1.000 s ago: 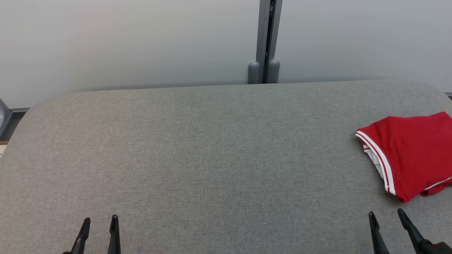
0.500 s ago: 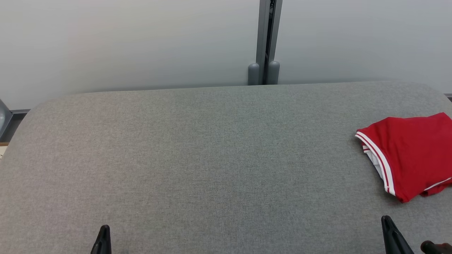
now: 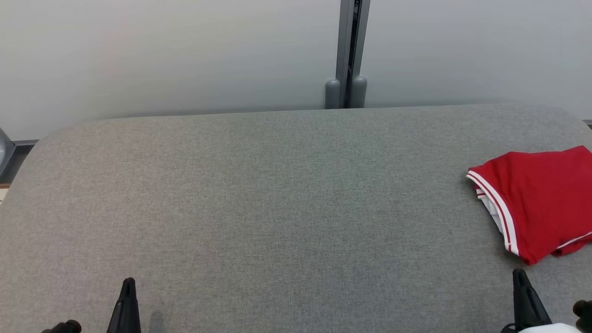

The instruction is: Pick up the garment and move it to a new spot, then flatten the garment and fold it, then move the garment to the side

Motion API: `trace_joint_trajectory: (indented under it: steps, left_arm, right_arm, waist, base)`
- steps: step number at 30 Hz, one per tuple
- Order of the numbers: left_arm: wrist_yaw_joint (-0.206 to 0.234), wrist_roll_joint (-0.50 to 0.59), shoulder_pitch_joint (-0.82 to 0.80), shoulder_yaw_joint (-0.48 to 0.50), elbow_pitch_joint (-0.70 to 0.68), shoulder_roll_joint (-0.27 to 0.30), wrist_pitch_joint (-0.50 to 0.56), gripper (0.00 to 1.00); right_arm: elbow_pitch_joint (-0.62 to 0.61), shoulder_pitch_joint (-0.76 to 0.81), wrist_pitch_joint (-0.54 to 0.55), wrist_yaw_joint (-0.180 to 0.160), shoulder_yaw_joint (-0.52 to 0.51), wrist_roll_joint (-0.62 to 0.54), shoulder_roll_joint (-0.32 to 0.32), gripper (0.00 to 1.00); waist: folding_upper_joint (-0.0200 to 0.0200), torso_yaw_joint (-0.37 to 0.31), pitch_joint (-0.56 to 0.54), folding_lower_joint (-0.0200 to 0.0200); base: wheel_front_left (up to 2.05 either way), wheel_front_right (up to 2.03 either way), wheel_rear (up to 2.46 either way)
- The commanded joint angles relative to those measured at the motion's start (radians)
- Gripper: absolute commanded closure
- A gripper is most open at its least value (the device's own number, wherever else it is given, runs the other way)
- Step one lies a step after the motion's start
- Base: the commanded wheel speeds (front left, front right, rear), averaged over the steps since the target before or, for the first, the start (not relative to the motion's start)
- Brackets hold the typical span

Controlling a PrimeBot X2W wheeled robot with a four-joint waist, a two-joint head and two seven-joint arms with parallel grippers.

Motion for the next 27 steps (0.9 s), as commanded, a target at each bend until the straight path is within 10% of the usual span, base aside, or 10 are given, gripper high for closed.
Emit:
trace_joint_trajectory:
  steps: [1, 27]
  left_arm:
    - [0.005, -0.026, -0.032, 0.006, -0.017, 0.01, 0.003, 1.0]
    - [0.031, -0.372, -0.123, 0.018, -0.023, 0.014, 0.098, 1.0]
  right_arm:
    - [-0.007, -0.026, 0.006, 0.0, -0.006, 0.03, -0.01, 1.0]
    - [0.027, -0.119, 0.098, 0.0, -0.013, 0.428, -0.016, 1.0]
  waist:
    - [-0.0002, 0.0, 0.0, 0.0]
    - [-0.0002, 0.001, 0.013, 0.0]
  base:
    - [0.0, 0.0, 0.0]
    - [0.0, 0.0, 0.0]
